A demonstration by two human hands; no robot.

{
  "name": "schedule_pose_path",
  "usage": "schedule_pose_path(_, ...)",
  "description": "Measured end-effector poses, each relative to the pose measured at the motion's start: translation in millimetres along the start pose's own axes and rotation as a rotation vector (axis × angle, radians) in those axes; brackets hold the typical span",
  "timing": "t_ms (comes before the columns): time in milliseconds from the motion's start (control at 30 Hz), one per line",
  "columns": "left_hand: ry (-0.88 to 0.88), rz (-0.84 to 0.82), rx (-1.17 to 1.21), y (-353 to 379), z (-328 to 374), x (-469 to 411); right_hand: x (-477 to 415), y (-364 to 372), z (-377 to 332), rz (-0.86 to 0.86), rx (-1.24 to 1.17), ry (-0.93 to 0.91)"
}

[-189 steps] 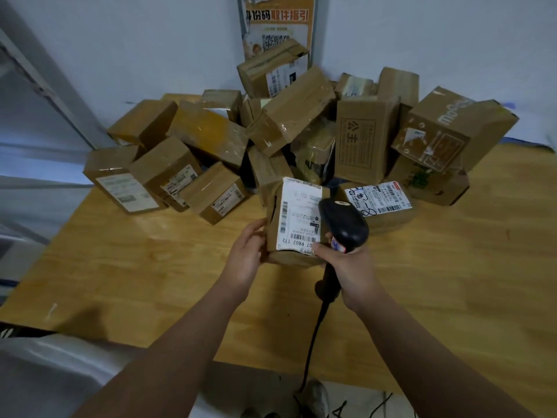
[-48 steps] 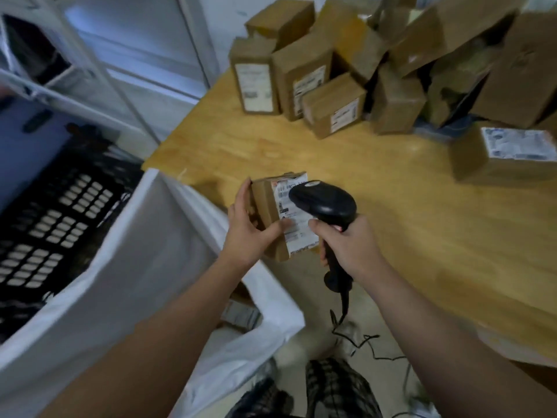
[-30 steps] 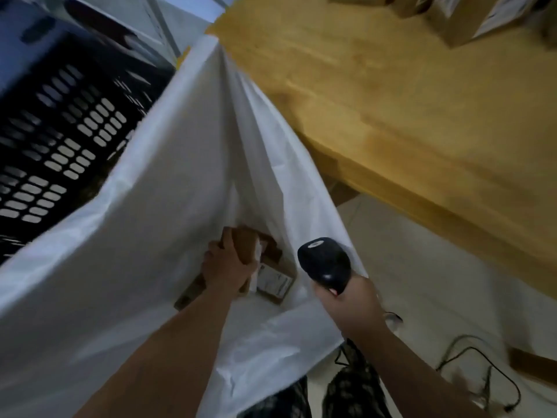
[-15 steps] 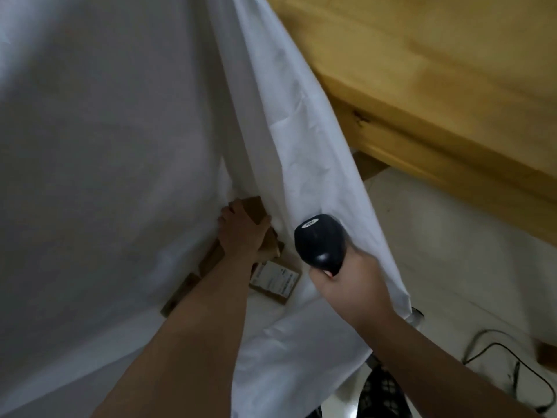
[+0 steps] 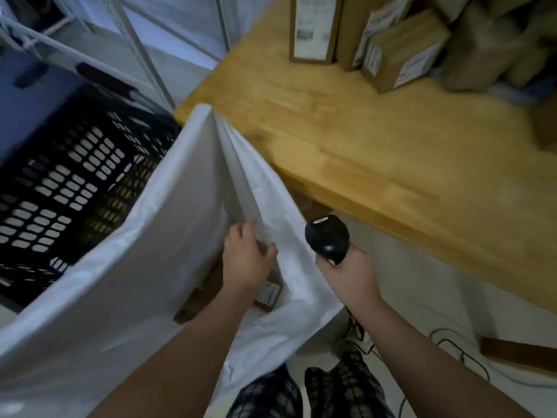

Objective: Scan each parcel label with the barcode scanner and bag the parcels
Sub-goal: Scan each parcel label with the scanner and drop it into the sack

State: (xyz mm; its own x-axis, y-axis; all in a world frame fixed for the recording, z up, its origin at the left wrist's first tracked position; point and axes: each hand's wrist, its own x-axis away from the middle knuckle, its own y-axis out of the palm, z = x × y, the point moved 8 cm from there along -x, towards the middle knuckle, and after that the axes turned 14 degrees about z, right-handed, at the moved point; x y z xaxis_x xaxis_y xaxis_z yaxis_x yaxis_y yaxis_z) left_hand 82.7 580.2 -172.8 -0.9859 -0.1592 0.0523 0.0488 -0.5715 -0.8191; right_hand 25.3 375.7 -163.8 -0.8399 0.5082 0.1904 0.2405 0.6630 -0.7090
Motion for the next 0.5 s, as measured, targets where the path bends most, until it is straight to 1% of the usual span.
schedule_pose_path(100, 0.178, 0.010, 0.014, -25, 66, 3, -14, -52, -14, 0.069, -0.032, -0.005)
schedule_pose_path(200, 0.304, 0.022, 0.039, -36, 136, -8, -38, -107, -21, 0.173, -0.077, -0.003)
schedule_pose_path(367, 0.411, 0.001, 0.079, -19, 247, -25, -87, -186, -18, 0.276, -0.186, 0.026)
schedule_pose_path(500, 0.475, -0.011, 0.080, 6, 318, -37, -129, -244, -11, 0.338, -0.270, 0.019)
